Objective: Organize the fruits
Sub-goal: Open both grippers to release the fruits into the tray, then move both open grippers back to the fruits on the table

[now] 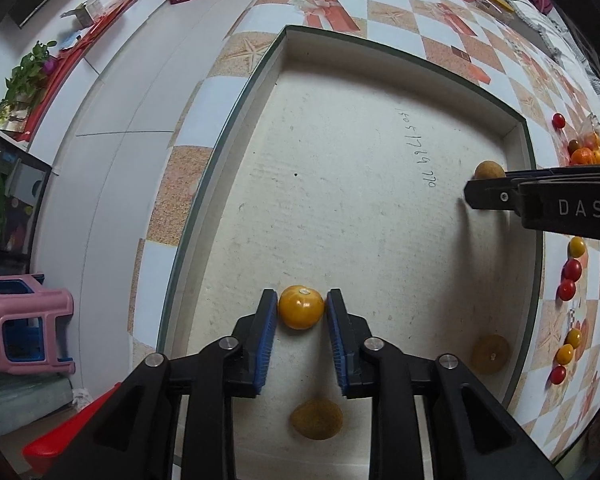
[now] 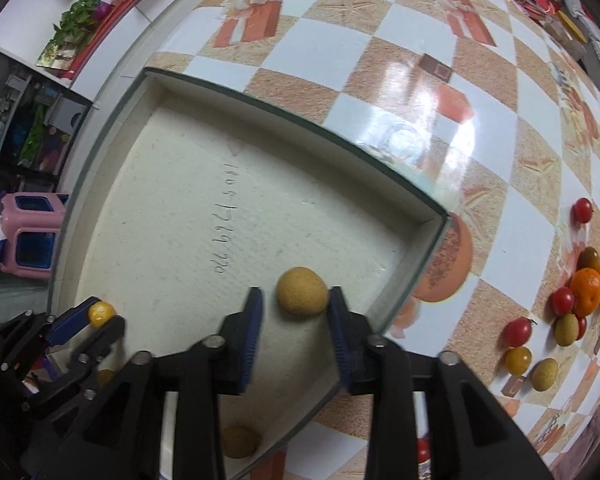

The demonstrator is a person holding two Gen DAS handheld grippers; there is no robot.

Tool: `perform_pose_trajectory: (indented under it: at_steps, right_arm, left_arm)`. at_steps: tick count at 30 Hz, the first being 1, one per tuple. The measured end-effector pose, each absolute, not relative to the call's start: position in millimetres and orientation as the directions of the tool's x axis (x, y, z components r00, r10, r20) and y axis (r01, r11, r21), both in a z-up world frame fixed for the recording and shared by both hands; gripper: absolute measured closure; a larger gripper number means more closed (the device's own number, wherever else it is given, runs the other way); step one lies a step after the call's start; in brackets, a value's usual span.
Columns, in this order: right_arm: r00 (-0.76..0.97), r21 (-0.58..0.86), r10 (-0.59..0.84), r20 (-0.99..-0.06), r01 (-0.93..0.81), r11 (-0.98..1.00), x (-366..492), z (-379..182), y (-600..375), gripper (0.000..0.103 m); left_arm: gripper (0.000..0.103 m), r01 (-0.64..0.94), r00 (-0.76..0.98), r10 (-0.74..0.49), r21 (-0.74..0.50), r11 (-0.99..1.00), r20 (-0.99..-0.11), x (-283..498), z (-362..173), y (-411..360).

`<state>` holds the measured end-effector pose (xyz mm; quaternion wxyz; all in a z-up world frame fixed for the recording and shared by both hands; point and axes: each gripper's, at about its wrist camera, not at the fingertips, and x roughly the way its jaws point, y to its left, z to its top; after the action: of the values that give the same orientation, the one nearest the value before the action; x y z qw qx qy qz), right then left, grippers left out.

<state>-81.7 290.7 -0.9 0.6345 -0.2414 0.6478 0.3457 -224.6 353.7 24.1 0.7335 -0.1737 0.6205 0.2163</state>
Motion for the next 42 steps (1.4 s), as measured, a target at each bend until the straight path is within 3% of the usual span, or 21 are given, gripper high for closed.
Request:
perform_pose_trajectory:
  at_steps: [1, 2, 3, 7, 13, 24, 42]
  right_arm:
    - [-0.088, 0.15, 0.128, -0.988, -0.756, 0.638, -83, -1, 293, 0.051]
    - [-0.085, 0.145, 0.125, -0.989, -0.761, 0.633, -86, -1, 295, 0.048]
    - [-0.078, 0.138, 0.122, -0.99, -0.765, 0.629, -88, -1, 299, 0.046]
    - [-0.068, 0.146, 0.146, -0.987, -0.759, 0.634, -89, 6, 301, 0.034]
    - [-0.062, 0.226, 0.262, -0.963, -0.716, 0.66, -76, 37, 287, 0.001]
    - [-0.019, 0.229, 0.273, -0.962, -0.607, 0.761, -54, 62, 203, 0.0]
    - [-0.006, 0.11, 0.115, -0.993, -0.359, 0.927, -35, 32, 27, 0.0]
  left_arm:
    - [0.039, -0.533, 0.129, 0.111, 0.025, 0.846, -0.985, -222, 23, 353]
    - [0.021, -0.537, 0.13, 0.127, 0.038, 0.843, -0.983, -221, 25, 352]
    - [0.019, -0.541, 0.145, 0.149, 0.047, 0.84, -0.978, -222, 28, 350]
    - [0.019, -0.546, 0.135, 0.124, 0.031, 0.837, -0.983, -222, 30, 348]
    - [0.019, -0.547, 0.095, 0.13, 0.057, 0.835, -0.987, -234, 31, 345]
    - [0.019, -0.42, 0.124, 0.124, 0.061, 0.905, -0.984, -229, 52, 286]
    - [0.019, -0.218, 0.198, 0.024, -0.02, 0.976, -0.98, -166, 70, 175]
